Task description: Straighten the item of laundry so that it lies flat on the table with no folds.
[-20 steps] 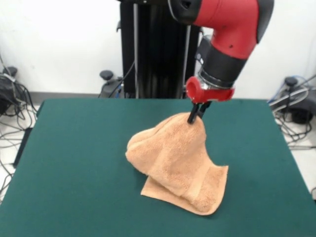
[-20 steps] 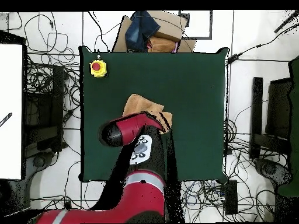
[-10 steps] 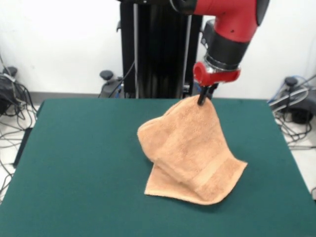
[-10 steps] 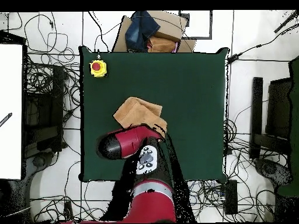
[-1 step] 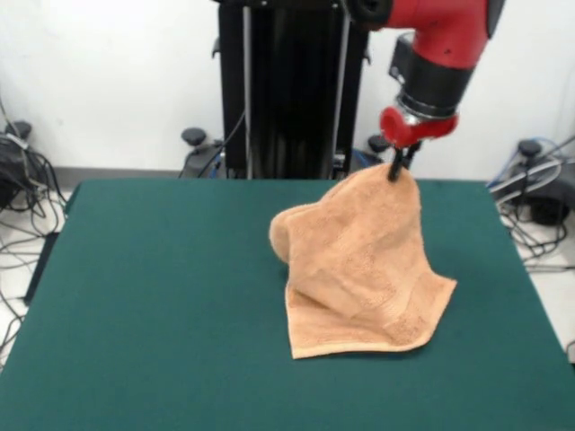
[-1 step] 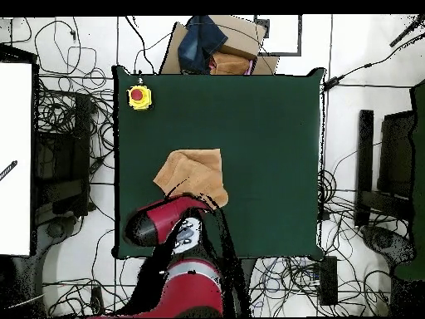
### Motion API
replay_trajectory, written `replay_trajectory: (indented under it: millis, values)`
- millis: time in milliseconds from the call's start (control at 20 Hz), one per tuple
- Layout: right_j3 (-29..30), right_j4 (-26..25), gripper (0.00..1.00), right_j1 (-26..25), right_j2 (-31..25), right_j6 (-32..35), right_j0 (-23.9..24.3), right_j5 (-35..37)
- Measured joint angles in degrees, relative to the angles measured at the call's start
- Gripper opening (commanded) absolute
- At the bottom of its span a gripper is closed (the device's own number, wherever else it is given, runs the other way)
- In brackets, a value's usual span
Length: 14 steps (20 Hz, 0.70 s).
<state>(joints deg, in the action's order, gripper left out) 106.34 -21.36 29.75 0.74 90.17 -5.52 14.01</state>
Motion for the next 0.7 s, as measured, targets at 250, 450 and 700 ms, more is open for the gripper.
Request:
replay_trajectory:
  millis: [250,450,700]
  values:
    - [0.08,0.04,0.00,-4.60,1.38,0.00,-6.74,-9.18]
    - [0.19,0.15,0.00,-8.55,2.82,0.00,-10.83,-14.46]
    - [1.08,0.35,0.00,-11.84,3.80,0.00,-12.52,-15.59]
